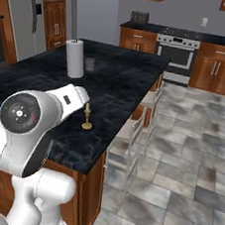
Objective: Pick the candle and candle from the dining table and place them in the open cabinet. Close the cabinet after placing the objects.
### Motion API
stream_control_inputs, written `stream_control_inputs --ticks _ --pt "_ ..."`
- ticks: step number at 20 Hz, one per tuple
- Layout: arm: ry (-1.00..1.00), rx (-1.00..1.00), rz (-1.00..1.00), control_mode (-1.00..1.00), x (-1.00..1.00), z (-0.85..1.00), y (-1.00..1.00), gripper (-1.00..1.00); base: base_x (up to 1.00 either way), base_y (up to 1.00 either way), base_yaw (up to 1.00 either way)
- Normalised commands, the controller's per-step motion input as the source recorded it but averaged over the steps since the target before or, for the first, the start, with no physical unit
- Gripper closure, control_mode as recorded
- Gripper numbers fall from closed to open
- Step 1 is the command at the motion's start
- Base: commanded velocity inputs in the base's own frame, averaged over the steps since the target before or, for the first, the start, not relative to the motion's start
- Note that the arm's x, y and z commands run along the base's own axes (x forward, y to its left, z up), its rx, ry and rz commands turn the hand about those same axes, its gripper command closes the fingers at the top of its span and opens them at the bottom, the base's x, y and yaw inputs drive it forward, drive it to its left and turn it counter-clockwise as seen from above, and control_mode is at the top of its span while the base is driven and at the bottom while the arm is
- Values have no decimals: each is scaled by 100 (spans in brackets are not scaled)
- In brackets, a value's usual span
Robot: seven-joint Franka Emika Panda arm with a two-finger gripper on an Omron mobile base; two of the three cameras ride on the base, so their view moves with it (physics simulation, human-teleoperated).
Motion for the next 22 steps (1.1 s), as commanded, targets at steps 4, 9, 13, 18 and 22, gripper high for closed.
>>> stream_control_inputs --ticks 4,9,13,18,22 --pt "-28 1 16 -100 2 -13 -39 -100 0 0 0" --pt "-15 4 14 -100 12 -27 -28 -100 0 0 0" --pt "0 9 8 -100 25 -31 -13 -100 0 0 0" --pt "4 10 2 -100 23 -29 0 -100 0 0 0" --pt "9 8 0 -100 35 -35 0 -100 0 0 0"
